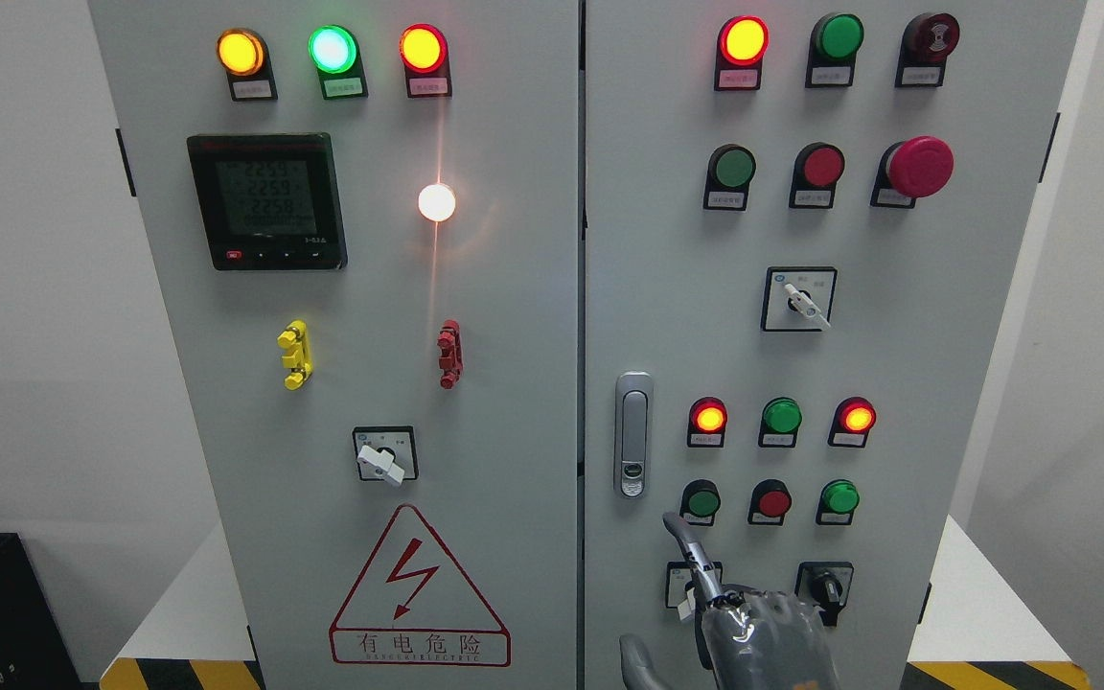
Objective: Release door handle
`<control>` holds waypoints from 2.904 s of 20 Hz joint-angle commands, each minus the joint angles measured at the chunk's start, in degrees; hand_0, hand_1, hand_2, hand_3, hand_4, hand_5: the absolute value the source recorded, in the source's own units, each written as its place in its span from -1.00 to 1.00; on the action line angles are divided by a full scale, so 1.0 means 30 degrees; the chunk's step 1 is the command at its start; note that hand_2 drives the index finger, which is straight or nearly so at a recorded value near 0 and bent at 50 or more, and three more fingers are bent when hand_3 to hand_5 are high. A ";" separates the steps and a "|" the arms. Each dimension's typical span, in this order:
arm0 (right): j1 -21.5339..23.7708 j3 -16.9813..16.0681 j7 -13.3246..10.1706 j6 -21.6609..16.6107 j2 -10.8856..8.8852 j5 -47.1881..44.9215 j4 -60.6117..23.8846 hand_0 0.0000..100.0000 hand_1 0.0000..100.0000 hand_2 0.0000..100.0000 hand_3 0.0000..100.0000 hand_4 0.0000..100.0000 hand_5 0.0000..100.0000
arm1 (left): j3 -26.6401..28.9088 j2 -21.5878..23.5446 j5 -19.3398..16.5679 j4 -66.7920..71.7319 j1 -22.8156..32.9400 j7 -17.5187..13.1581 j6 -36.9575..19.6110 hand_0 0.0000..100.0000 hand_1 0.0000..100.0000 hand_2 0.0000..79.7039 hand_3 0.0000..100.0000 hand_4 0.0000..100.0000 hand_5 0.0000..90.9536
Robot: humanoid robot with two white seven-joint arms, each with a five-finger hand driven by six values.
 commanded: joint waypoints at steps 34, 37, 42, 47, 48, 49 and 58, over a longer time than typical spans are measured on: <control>-0.3198 0.0778 0.0119 0.2501 0.1728 0.3701 0.4597 -0.12 -0.28 -1.00 1.00 1.00 1.00 | 0.0000 0.0000 0.0000 0.0000 0.0000 -0.0011 0.0001 -0.76 0.11 -1.00 -1.00 -1.00 -1.00; -0.3257 0.0778 0.0119 0.2530 0.1728 0.3730 0.4742 -0.12 -0.28 -1.00 1.00 1.00 1.00 | 0.0000 0.0000 0.0000 0.0000 0.0000 -0.0011 0.0001 -0.76 0.11 -1.00 -1.00 -1.00 -1.00; -0.3286 0.0778 0.0061 0.3292 0.1728 0.3730 0.4802 -0.12 -0.28 -0.99 1.00 1.00 1.00 | 0.0000 0.0000 0.0000 0.0000 0.0000 -0.0011 0.0001 -0.76 0.11 -1.00 -1.00 -1.00 -1.00; -0.3345 0.0894 0.0061 0.3292 0.1757 0.3730 0.4802 -0.11 -0.28 -0.99 1.00 1.00 1.00 | 0.0000 0.0000 0.0000 0.0000 0.0000 -0.0011 0.0001 -0.76 0.11 -1.00 -1.00 -1.00 -1.00; -0.3374 0.1098 0.0061 0.3292 0.1757 0.3817 0.4802 -0.11 -0.28 -0.99 1.00 1.00 1.00 | 0.0000 0.0000 0.0000 0.0000 0.0000 -0.0011 0.0001 -0.76 0.11 -1.00 -1.00 -1.00 -1.00; -0.3374 0.1187 0.0061 0.3292 0.1757 0.3876 0.4802 -0.11 -0.28 -0.99 1.00 1.00 1.00 | 0.0000 0.0000 0.0000 0.0000 0.0000 -0.0011 0.0001 -0.76 0.11 -1.00 -1.00 -1.00 -1.00; -0.3374 0.1246 0.0061 0.3321 0.1933 0.3876 0.4802 -0.11 -0.29 -0.97 1.00 1.00 1.00 | 0.0000 0.0000 0.0000 0.0000 0.0000 -0.0011 0.0001 -0.76 0.11 -1.00 -1.00 -1.00 -1.00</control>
